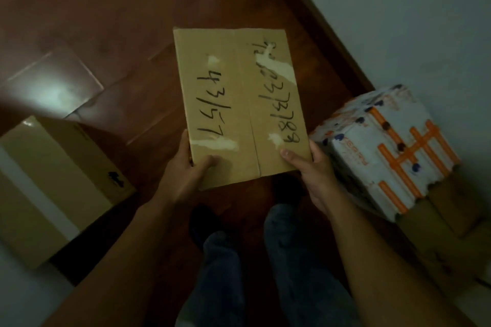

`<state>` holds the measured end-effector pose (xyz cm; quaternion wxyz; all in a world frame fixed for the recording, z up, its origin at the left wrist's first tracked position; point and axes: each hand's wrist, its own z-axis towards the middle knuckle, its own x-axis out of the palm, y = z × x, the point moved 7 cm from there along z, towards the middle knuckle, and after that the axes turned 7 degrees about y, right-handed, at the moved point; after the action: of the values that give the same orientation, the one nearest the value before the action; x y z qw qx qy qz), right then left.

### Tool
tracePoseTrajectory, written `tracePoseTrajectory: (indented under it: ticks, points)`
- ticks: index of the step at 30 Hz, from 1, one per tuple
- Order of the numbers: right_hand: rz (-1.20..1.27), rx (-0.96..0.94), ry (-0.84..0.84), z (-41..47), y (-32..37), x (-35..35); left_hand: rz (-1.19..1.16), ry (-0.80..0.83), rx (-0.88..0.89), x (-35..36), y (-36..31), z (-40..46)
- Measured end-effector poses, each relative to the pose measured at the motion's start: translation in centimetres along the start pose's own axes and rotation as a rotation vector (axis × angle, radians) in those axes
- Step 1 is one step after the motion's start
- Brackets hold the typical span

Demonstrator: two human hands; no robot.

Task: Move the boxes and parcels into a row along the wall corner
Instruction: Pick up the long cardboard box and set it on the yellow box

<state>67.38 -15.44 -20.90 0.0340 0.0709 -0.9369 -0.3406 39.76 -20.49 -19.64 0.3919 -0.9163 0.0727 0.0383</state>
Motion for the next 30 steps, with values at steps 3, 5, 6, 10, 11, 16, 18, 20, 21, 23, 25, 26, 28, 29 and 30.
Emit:
tracePoseTrajectory:
  ticks: [3, 5, 6, 10, 11, 16, 18, 20, 21, 23, 25, 26, 28, 29, 30]
  points:
    - [0.04, -0.064, -0.071, -3.0, 1.9, -2.3, 0.02, 0.06, 0.029, 1.3, -3.4, -1.5]
    - [0.067, -0.101, -0.104, -4.7, 2.6, -4.2, 0.029, 0.096, 0.062, 2.9, -5.4, -2.4]
    - [0.075, -0.121, -0.116, -5.6, 2.9, -5.3, 0.036, 0.112, 0.078, 3.8, -6.3, -2.8]
    - [0.113, -0.194, -0.153, -9.0, 3.3, -10.8, 0.089, 0.147, 0.136, 9.1, -9.0, -4.0]
    - [0.111, -0.193, -0.154, -9.7, 3.0, -12.4, 0.097, 0.15, 0.152, 10.8, -9.4, -4.2]
    - [0.11, -0.16, -0.238, -13.6, 0.3, -22.5, 0.102, 0.202, 0.183, 21.2, -10.7, -5.3]
    - [0.143, -0.147, -0.263, -15.5, -0.8, -26.6, 0.096, 0.242, 0.182, 25.7, -10.8, -5.9]
    - [0.159, -0.125, -0.293, -17.6, -1.9, -30.6, 0.107, 0.279, 0.171, 30.2, -10.8, -6.6]
    - [0.168, -0.104, -0.314, -18.5, -2.8, -32.5, 0.112, 0.299, 0.165, 32.4, -10.6, -7.1]
    - [0.185, -0.071, -0.377, -20.3, -4.6, -36.4, 0.134, 0.342, 0.164, 36.8, -10.2, -7.8]
    - [0.215, -0.046, -0.445, -22.1, -6.6, -39.7, 0.125, 0.39, 0.143, 40.9, -9.6, -8.7]
    - [0.232, -0.042, -0.465, -22.9, -7.5, -41.1, 0.12, 0.411, 0.13, 42.8, -9.1, -9.3]
    - [0.266, -0.038, -0.491, -24.1, -9.1, -43.5, 0.141, 0.449, 0.123, 46.2, -8.4, -10.7]
    - [0.285, -0.037, -0.502, -24.4, -9.9, -44.6, 0.165, 0.462, 0.121, 47.5, -7.8, -11.1]
    - [0.296, -0.037, -0.513, -24.5, -10.5, -45.6, 0.187, 0.479, 0.117, 48.8, -7.2, -11.5]
